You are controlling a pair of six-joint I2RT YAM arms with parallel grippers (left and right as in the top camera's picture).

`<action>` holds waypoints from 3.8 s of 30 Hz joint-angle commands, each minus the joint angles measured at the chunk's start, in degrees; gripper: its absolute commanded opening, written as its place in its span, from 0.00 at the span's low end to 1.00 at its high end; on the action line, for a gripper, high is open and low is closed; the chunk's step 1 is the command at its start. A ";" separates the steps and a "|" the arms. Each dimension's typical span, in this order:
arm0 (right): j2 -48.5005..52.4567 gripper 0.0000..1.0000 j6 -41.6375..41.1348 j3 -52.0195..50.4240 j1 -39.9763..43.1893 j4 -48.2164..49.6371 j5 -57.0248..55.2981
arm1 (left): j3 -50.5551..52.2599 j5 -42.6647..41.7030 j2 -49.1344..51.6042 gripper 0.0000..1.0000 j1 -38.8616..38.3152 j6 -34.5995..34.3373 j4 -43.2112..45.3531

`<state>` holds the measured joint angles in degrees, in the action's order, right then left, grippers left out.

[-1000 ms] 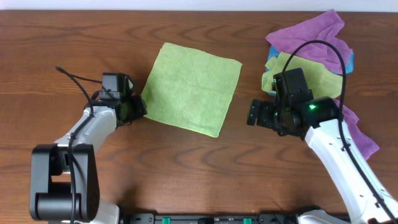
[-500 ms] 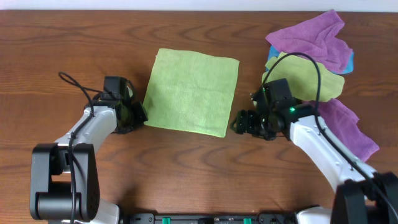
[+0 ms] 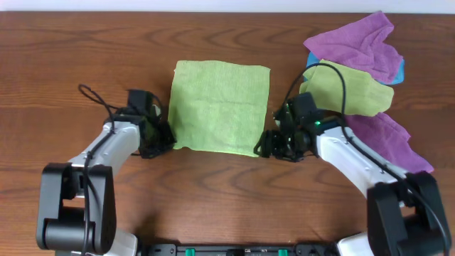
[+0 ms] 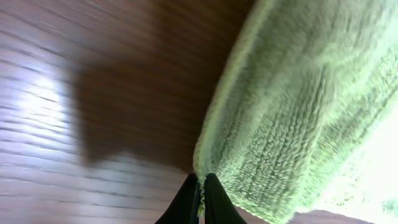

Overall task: Fold the cloth
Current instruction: 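Grasp the green cloth's left and right edges with both grippers, then lift both edges and fold the cloth lengthwise into a strip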

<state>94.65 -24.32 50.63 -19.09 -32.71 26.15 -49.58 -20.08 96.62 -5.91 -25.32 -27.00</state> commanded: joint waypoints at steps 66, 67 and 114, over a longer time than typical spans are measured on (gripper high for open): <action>-12.70 0.02 -1.31 7.87 2.51 -16.63 -9.49 | -0.44 11.69 -25.53 0.06 -10.05 -3.17 -12.98; -13.57 0.02 -1.29 7.87 2.51 -17.49 -9.68 | -0.44 12.72 -25.88 0.06 -11.17 -3.91 -13.31; 2.56 0.02 -0.87 7.87 2.58 31.01 -27.96 | -2.69 16.06 1.16 0.06 -7.17 8.74 42.42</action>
<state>97.08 -25.02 58.02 -16.88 -2.42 0.82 -50.72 -4.05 97.54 -13.28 -19.14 14.57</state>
